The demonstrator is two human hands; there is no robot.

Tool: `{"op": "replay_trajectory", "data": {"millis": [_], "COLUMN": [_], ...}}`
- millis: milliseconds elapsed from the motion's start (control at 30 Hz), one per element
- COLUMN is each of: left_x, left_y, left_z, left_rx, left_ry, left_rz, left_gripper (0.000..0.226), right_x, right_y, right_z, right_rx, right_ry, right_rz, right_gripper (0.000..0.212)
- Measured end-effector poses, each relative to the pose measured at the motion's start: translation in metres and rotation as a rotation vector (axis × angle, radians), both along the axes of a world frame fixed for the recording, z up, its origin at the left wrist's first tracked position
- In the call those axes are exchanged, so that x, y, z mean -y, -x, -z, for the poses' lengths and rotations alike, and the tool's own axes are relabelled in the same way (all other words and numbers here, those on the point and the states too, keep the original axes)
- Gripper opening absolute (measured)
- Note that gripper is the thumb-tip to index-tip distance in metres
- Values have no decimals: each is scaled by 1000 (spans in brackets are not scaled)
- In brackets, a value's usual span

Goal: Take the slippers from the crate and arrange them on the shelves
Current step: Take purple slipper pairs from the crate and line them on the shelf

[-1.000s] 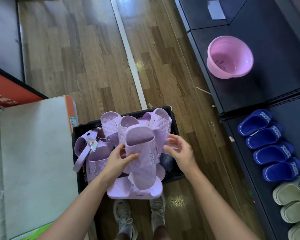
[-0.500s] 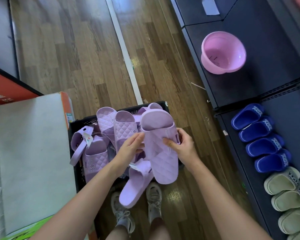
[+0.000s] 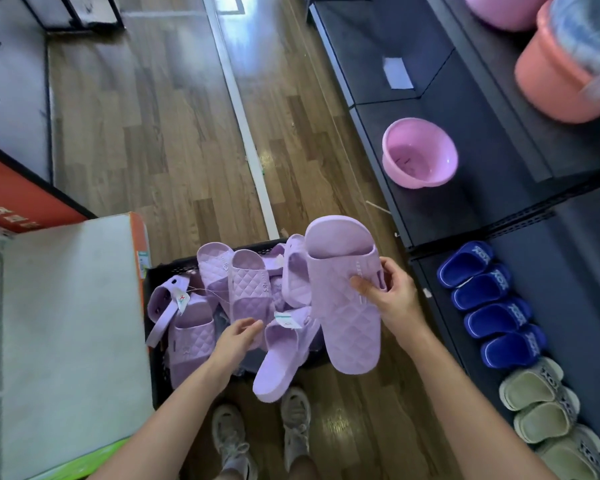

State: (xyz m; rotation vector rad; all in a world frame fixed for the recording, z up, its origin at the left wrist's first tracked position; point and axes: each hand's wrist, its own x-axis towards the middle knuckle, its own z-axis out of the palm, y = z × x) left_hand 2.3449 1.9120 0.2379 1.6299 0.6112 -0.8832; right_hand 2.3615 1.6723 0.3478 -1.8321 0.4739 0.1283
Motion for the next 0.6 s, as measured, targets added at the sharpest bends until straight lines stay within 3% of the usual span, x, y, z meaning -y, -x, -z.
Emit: {"op": "replay_trajectory", "data": {"millis": [100,200,300,400,500,600], "left_x": [-5,-11,-21,-31,-33,-30], "left_y": [-6,-11,-19,-33,-43,-44], "left_z": [-8,-15,-14,-5,-6,6], "left_rx": [-86,-183,-81,-2,24,17], "left_ry": [-1,-15,-60,-176,-271,-224], "left_rz": [-56,19,179,306,523,558], "left_gripper": [58,65,75,103,104,112], "right_x": [-5,-10,-13,-18,-22,-27], "right_y": [-2,-7,-14,-21,-23,-19], "right_z": [-26,-45,-55,-54,-43,-29], "right_rx": [25,38,14,-5,-10,-34], "right_ry": [-39,-113,-192,-279,-351,-404], "right_rz": [-17,-27,-56,-53,-47,-39], "right_gripper": [40,40,57,66,59,44]}}
